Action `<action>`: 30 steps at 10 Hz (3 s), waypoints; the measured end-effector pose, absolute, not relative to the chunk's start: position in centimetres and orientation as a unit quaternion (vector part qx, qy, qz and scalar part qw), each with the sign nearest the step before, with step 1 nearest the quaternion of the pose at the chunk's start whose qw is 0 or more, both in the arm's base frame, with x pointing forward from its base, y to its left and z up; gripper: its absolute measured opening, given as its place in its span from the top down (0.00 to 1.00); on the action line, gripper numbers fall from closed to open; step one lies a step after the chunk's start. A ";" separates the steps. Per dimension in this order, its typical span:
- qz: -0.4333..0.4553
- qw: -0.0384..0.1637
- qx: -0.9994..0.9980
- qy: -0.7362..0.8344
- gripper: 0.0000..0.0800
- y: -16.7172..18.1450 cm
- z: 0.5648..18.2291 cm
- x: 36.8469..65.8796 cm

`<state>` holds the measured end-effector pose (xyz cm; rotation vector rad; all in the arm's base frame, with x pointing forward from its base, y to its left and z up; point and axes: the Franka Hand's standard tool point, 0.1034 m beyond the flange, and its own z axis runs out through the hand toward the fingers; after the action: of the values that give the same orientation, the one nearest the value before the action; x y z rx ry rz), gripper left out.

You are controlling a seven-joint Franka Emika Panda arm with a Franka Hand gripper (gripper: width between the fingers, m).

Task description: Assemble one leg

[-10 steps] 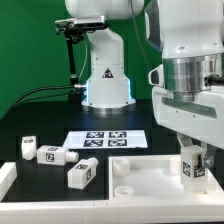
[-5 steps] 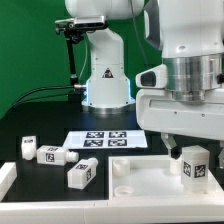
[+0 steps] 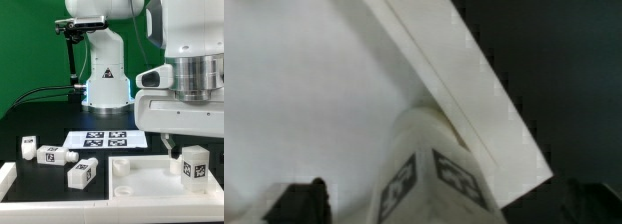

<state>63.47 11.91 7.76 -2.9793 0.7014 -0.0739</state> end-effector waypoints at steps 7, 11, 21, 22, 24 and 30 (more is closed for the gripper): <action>-0.036 0.005 -0.998 0.051 0.19 12.2 8.3 64.0; -0.037 -0.012 -0.986 -0.159 0.19 10.7 8.0 64.3; -0.036 0.009 -0.969 0.246 0.64 11.2 7.9 64.1; -0.029 0.020 -0.942 0.334 0.64 11.2 7.9 64.0; -0.009 0.053 -0.871 0.489 0.64 10.9 7.8 64.0; -0.011 0.047 -0.921 0.386 0.30 11.2 8.0 64.0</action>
Offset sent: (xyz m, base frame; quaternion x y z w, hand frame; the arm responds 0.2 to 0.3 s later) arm 0.0000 0.0000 0.0000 0.0000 0.0000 0.0000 1.0000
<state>64.04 11.19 8.03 -2.8105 1.1776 -0.0336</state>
